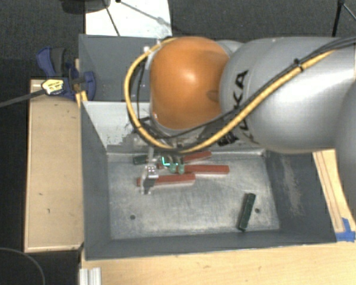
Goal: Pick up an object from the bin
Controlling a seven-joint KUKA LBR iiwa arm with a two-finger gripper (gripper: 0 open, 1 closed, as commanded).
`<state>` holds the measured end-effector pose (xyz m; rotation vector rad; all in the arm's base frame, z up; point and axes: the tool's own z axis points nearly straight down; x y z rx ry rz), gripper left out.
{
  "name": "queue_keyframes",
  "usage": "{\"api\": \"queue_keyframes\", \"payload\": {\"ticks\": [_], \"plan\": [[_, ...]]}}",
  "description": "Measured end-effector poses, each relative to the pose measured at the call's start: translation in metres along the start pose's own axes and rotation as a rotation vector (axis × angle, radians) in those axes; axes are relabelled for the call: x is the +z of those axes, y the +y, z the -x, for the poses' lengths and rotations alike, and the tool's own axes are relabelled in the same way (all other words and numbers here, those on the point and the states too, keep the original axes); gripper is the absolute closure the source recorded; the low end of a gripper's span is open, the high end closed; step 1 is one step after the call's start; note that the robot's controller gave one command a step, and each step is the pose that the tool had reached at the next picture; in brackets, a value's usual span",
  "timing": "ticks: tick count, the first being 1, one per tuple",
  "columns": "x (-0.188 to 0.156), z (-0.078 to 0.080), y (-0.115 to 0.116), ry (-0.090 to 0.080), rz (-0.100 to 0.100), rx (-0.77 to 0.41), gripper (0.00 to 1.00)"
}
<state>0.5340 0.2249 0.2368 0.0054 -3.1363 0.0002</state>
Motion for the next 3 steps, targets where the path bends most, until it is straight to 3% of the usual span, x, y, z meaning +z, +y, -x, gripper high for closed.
{"api": "queue_keyframes", "payload": {"ticks": [2,3], "plan": [[0.004,0.004,-0.003,-0.016,0.006,-0.01,0.0],[0.068,0.013,-0.046,-0.012,0.003,-0.131,0.0]]}}
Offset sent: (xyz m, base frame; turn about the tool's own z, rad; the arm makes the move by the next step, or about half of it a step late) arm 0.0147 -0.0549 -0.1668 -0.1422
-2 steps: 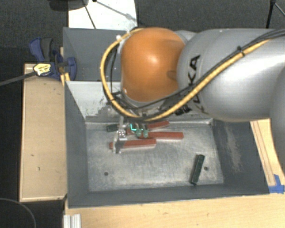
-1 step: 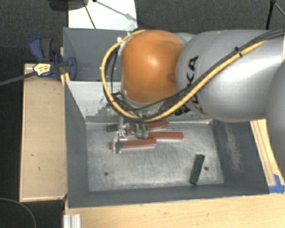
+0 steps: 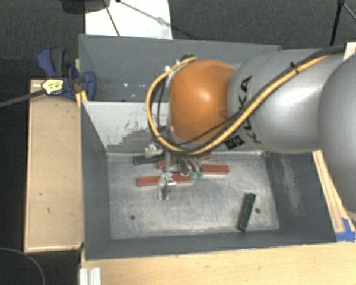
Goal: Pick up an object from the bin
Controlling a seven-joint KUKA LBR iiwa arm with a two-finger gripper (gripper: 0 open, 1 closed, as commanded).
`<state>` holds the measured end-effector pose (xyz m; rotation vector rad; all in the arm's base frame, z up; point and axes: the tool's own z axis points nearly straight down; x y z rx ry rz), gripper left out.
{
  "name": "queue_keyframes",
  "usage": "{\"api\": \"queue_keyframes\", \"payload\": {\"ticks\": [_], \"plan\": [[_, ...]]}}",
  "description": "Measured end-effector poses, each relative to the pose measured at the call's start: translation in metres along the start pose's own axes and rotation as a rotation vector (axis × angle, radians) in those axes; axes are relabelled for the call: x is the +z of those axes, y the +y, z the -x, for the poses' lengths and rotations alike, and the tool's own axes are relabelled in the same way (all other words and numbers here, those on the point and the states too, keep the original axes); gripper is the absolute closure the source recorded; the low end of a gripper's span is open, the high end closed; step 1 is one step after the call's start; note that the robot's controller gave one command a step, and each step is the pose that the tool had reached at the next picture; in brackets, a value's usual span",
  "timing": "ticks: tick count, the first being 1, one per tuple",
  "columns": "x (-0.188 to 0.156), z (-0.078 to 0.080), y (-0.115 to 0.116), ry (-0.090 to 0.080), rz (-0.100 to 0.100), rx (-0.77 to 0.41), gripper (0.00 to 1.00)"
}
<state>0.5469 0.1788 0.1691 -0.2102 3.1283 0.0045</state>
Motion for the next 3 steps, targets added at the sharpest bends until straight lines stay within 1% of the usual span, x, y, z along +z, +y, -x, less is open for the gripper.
{"api": "queue_keyframes", "payload": {"ticks": [1,2,3], "plan": [[0.034,0.005,-0.028,0.009,-0.004,0.018,0.0],[0.096,0.035,-0.015,-0.001,-0.001,0.028,1.0],[0.096,0.035,-0.015,-0.001,-0.001,0.029,1.0]]}}
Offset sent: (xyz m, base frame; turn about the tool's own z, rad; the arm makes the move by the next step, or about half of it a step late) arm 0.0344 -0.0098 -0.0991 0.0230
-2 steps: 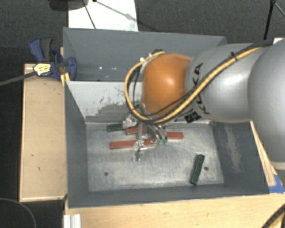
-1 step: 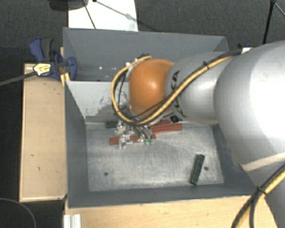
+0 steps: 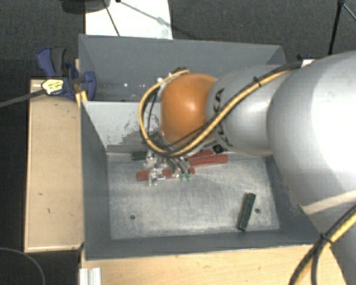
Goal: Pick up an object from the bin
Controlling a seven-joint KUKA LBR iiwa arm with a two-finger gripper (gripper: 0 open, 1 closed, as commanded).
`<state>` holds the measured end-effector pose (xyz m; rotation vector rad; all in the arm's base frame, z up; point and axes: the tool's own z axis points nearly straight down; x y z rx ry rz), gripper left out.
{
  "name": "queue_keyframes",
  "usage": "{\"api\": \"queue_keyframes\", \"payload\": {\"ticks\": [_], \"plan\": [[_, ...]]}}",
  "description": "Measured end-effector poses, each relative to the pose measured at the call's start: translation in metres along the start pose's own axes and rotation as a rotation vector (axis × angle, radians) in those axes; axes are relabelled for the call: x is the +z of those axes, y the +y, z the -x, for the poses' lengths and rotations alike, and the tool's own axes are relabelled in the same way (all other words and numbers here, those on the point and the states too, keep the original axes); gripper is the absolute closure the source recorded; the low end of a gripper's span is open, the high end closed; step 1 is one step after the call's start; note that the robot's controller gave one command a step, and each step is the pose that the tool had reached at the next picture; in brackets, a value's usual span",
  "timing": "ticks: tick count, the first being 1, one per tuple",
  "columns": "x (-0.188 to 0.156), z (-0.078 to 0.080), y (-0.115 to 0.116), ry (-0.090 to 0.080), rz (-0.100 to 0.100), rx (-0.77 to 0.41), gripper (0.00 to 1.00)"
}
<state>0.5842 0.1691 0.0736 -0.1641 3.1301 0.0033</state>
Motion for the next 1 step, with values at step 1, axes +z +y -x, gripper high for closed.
{"api": "queue_keyframes", "payload": {"ticks": [1], "plan": [[-0.1404,0.0007,0.0056,0.003,0.0,-0.027,1.0]]}}
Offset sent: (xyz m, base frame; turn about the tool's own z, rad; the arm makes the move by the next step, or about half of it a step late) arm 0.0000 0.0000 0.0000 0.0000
